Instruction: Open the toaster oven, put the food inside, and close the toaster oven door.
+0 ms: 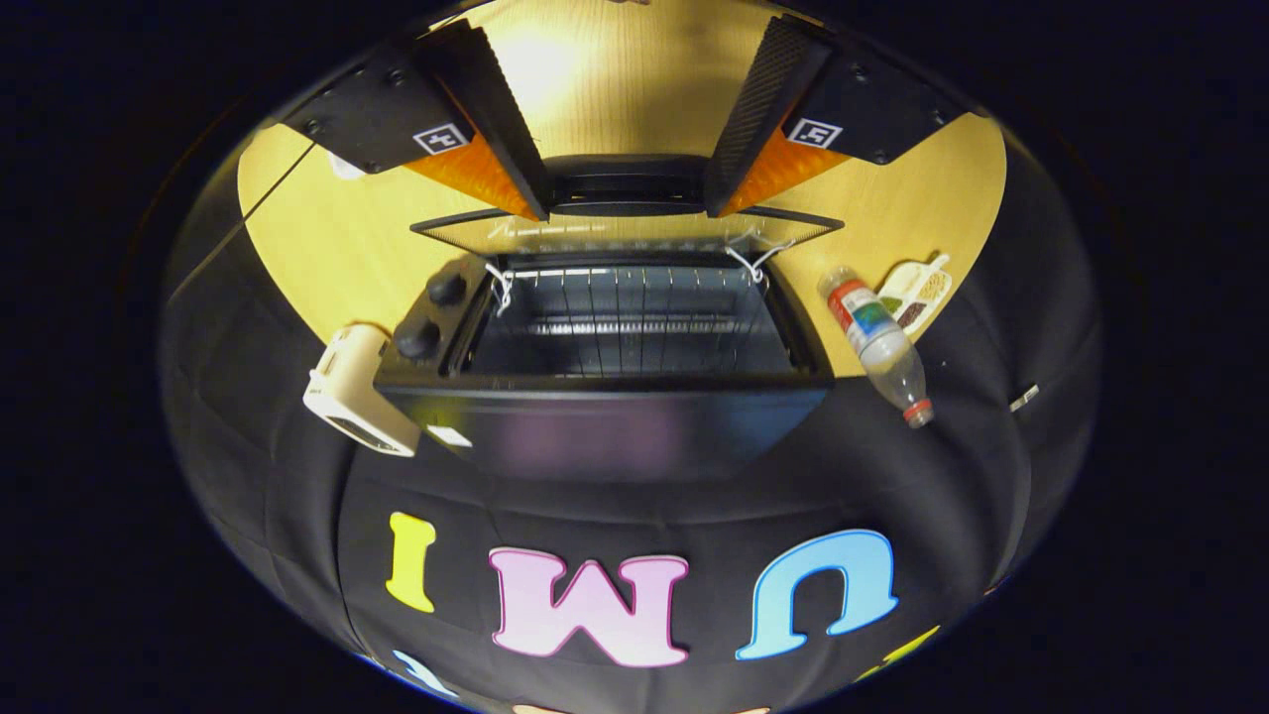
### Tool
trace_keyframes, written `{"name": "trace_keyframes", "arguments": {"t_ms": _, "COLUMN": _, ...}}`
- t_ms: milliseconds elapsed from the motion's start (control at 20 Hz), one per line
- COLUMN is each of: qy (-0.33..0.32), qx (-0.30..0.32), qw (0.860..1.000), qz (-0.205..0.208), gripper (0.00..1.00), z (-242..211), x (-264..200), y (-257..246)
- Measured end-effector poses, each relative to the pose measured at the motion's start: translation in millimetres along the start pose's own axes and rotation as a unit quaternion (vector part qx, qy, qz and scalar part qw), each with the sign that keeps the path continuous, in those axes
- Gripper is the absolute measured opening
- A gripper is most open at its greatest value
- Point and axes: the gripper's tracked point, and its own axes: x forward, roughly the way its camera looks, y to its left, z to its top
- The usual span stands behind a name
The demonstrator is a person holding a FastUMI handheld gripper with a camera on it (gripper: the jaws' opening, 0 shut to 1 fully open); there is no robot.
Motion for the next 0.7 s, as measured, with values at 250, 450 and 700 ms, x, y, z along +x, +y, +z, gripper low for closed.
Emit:
{"name": "trace_keyframes", "arguments": {"t_ms": 250, "qy": 0.021, "qx": 0.014, "qw": 1.0, "qz": -0.005, "gripper": 0.99, "z": -5.3, "x": -8.8, "y": -12.1}}
{"name": "trace_keyframes", "arguments": {"t_ms": 450, "qy": 0.019, "qx": 0.011, "qw": 1.0, "qz": -0.001, "gripper": 0.99, "z": -6.3, "x": -17.5, "y": -22.1}}
{"name": "trace_keyframes", "arguments": {"t_ms": 700, "qy": 0.013, "qx": 0.0, "qw": 1.0, "qz": -0.004, "gripper": 0.99, "z": -0.8, "x": -38.6, "y": -66.6}}
